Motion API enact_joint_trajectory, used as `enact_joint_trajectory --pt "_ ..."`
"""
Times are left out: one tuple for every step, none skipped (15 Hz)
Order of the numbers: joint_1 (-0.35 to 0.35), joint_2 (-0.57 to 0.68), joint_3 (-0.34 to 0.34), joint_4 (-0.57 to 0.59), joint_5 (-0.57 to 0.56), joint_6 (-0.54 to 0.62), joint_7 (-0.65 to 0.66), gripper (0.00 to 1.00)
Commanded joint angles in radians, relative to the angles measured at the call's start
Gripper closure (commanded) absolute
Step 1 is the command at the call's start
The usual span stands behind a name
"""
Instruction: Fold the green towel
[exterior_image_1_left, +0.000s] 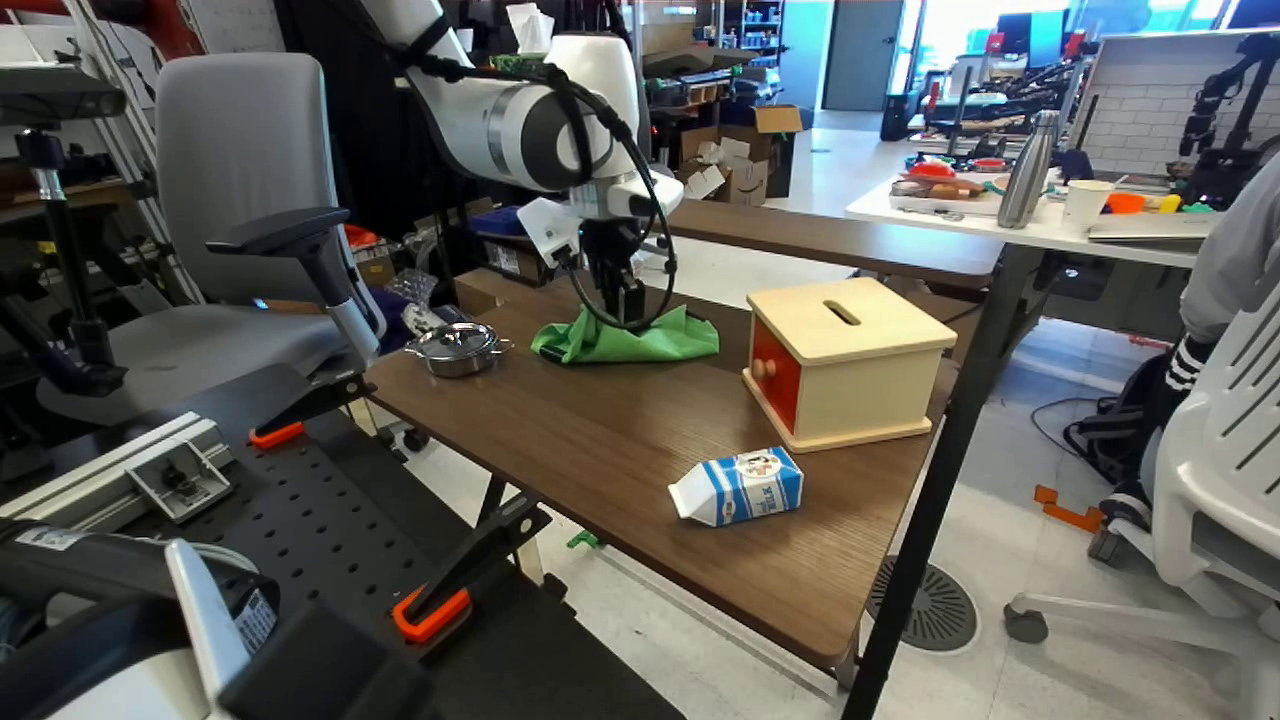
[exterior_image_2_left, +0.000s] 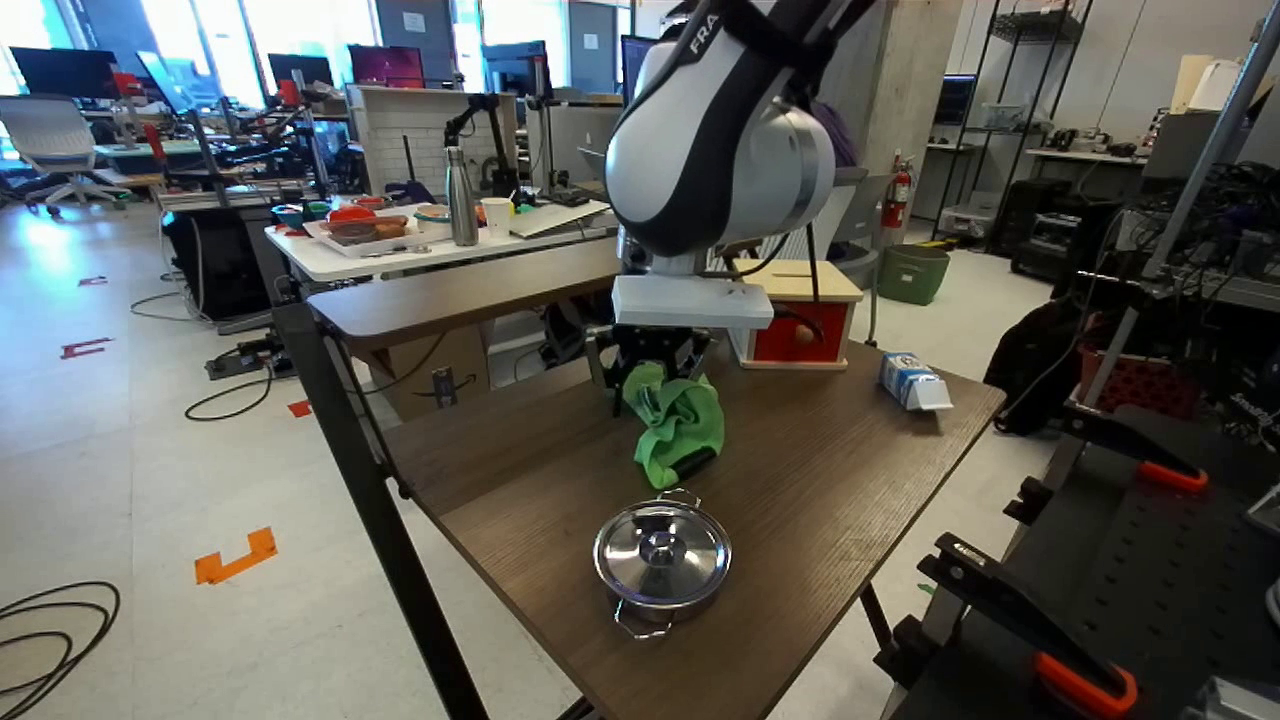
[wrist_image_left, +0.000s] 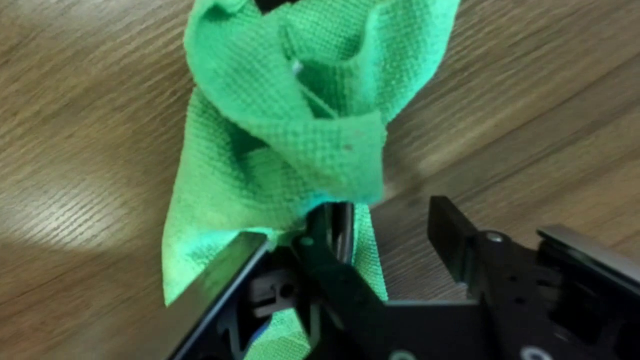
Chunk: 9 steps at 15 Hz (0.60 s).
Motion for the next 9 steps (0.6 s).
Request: enact_joint_trajectory --pt "-0.003 -0.039 -0.002 -0.017 0.018 0.015 -0.013 0.12" --pt "-0.002 -0.057 -0.005 -0.031 0.017 0.025 -0.013 0.05" --pt "-0.004 -0.089 -0.004 -0.057 0.019 0.039 -0.016 0.00" --pt "-0.004 -0.115 -0.004 -0.076 0.022 0.050 -0.013 0.00" --pt "-0.007 -0.151 0.001 -0.108 0.025 0.067 -0.018 0.00" --pt "-0.007 -0.192 0.007 -0.151 0.025 0.091 -0.028 0.00" --pt "-0.009 -0.223 0.014 -0.187 0.024 0.114 -0.042 0.00" --pt "-0.027 -0.252 0.048 -0.232 0.025 0.134 -0.090 0.00" --pt "0.000 -0.161 0.001 -0.106 0.013 0.079 -0.033 0.00"
